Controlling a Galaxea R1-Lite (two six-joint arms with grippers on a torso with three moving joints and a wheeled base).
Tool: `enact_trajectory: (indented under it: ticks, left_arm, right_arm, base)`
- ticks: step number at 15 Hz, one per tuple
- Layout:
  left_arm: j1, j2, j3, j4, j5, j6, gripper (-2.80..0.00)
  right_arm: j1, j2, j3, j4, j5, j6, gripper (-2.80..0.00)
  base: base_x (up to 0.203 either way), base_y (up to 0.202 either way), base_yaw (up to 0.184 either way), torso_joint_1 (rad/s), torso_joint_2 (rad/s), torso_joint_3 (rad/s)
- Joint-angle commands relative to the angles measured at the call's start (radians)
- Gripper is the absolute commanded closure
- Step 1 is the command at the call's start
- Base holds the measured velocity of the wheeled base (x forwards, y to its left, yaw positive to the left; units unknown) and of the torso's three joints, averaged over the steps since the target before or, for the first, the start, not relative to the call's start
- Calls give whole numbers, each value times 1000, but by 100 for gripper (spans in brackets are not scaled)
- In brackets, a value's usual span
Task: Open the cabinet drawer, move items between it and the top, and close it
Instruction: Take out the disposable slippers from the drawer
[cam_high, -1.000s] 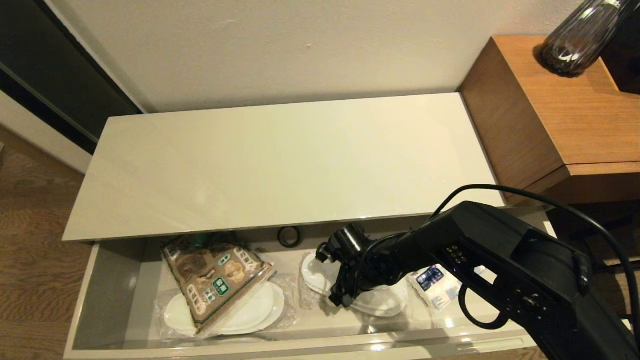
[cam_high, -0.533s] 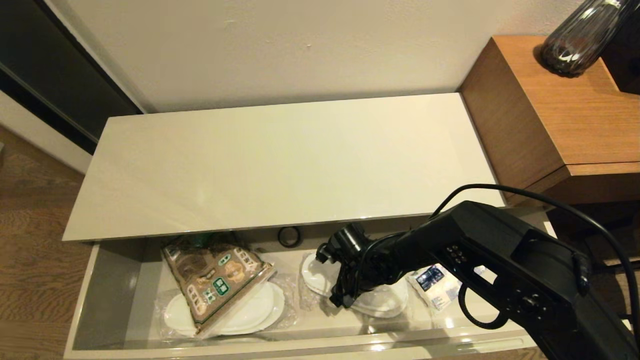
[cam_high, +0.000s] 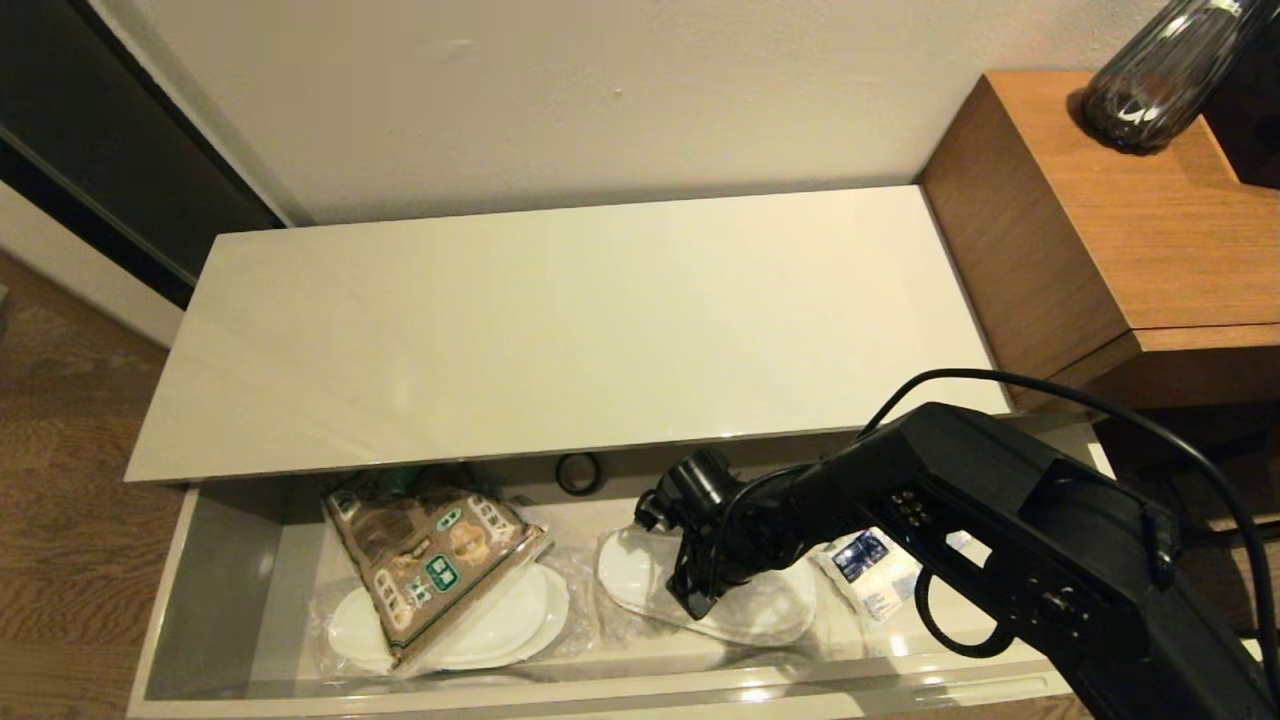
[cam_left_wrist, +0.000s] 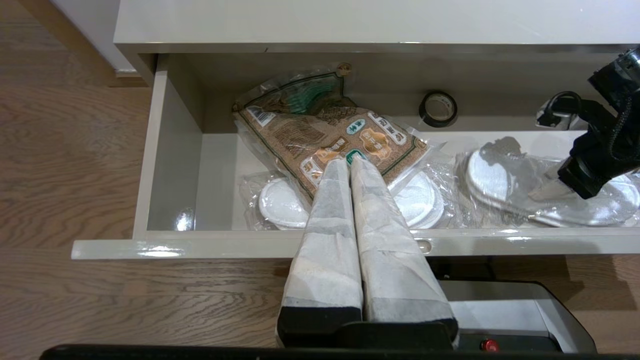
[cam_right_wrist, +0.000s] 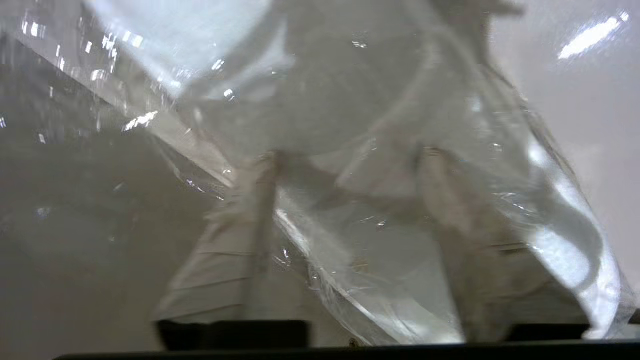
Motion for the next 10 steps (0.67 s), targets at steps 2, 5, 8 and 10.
enact_trajectory:
  ticks: [2,5,8,10]
  left_arm:
    - [0,2,0,-1,0,-1,0]
    - [0,2,0,-1,1,-1,0]
    - [0,2,0,-1,0,-1,0]
    - [0,2,0,-1,0,-1,0]
  right_arm:
    - [1,-11,13,-3,-1,7,0]
    - [1,-12,18,-2,-3,25,0]
    - [-2,-32,64,-4,-6,27,0]
    - [-8,-69,102,-5,-6,28,0]
  base:
    - [0,0,0,0,0,0]
    - [0,0,0,0,0,0]
    - [0,0,0,0,0,0]
    - [0,0,0,0,0,0]
